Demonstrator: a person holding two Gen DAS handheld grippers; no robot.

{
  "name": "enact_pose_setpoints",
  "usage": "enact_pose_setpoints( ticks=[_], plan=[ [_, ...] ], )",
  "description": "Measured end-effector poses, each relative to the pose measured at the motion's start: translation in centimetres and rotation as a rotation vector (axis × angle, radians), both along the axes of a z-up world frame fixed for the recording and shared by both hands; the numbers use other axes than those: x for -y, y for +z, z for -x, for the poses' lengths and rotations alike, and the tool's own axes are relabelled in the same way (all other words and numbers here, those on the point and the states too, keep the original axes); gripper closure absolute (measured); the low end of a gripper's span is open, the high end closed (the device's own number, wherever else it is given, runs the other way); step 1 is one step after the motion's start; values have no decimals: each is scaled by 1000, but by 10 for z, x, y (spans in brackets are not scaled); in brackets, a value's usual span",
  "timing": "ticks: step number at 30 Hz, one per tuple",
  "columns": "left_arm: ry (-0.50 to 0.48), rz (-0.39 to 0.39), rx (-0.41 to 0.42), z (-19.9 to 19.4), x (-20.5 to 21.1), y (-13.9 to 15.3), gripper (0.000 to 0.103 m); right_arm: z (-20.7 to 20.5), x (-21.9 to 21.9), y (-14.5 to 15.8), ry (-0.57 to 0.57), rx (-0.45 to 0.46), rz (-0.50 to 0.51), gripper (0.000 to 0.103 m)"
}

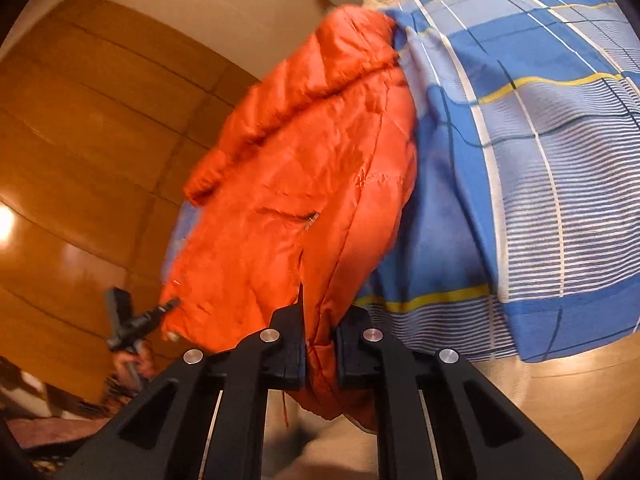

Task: Fold large clothes
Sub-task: 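Grasp the jacket hem with the left gripper while the right gripper grasps it too, then lift the hem with both grippers and fold it over toward the collar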

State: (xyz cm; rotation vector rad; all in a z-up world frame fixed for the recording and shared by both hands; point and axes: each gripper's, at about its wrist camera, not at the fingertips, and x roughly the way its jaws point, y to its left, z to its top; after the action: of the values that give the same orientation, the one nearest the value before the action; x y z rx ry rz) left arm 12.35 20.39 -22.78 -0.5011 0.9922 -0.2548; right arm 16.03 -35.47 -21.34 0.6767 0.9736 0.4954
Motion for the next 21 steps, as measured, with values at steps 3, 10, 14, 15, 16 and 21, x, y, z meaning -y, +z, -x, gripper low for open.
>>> enact_pose_setpoints(
  ticks=[3, 10, 14, 15, 16, 21],
  plan=[
    [-2, 62, 16, 5, -1, 10, 96, 5, 6, 14, 6, 43, -70, 93],
    [-17, 178, 57, 19, -2, 25, 96, 14, 13, 29, -2, 83, -157, 93],
    [-27, 231, 55, 35, -4, 32, 96, 28, 18, 31, -10, 85, -226, 93],
    [-28, 248, 57, 41, -5, 35, 96, 33, 19, 32, -11, 89, -241, 93],
    [-26, 266, 59, 45, -7, 36, 96, 38, 20, 34, -10, 93, -261, 93],
    [19, 410, 77, 63, -21, 56, 96, 62, 26, 53, -2, 142, -353, 93]
  ],
)
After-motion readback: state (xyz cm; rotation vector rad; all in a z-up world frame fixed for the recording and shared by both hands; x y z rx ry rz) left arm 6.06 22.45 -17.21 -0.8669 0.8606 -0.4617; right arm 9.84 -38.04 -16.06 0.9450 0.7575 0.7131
